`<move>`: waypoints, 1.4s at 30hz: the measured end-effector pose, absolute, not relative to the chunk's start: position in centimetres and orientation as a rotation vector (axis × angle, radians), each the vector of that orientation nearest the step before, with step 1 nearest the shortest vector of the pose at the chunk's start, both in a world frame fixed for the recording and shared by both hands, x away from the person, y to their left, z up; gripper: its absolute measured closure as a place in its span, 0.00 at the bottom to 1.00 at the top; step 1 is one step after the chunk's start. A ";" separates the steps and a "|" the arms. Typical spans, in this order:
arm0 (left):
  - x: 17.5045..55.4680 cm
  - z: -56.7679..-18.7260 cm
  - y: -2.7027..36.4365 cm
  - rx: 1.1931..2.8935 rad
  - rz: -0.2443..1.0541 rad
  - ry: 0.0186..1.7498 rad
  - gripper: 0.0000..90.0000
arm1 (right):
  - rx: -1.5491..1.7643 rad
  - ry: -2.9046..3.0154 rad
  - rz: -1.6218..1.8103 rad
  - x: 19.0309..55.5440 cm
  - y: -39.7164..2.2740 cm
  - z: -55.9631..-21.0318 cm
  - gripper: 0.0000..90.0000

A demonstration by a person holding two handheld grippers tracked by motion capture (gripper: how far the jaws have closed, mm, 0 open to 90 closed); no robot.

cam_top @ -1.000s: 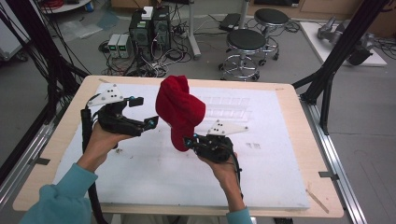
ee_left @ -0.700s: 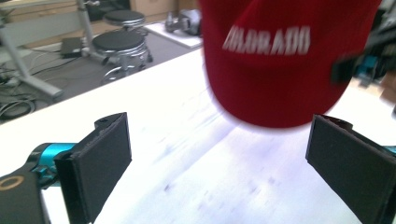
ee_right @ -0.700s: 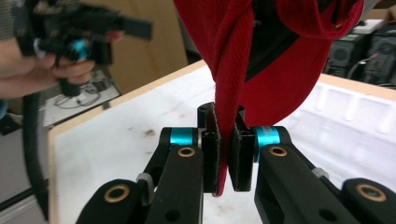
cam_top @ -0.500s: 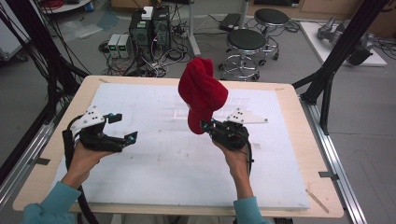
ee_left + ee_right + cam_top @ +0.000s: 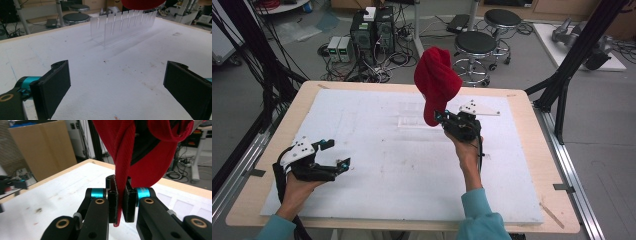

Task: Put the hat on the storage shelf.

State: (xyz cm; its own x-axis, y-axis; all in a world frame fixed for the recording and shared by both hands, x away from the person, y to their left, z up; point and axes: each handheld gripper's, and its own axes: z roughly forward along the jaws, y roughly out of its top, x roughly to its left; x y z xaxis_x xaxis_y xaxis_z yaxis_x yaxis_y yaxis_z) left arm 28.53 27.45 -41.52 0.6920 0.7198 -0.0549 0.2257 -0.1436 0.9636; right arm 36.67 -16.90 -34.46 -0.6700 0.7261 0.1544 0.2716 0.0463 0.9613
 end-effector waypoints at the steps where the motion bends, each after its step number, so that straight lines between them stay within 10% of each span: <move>1: 28.4 -41.7 27.6 1.701 0.519 0.773 0.08 | 1.017 1.950 1.651 36.9 -16.9 -34.6 0.95; 42: 27.0 -44.8 29.6 1.645 0.506 0.838 0.08 | 1.146 1.987 1.565 42.9 -16.1 -38.1 0.95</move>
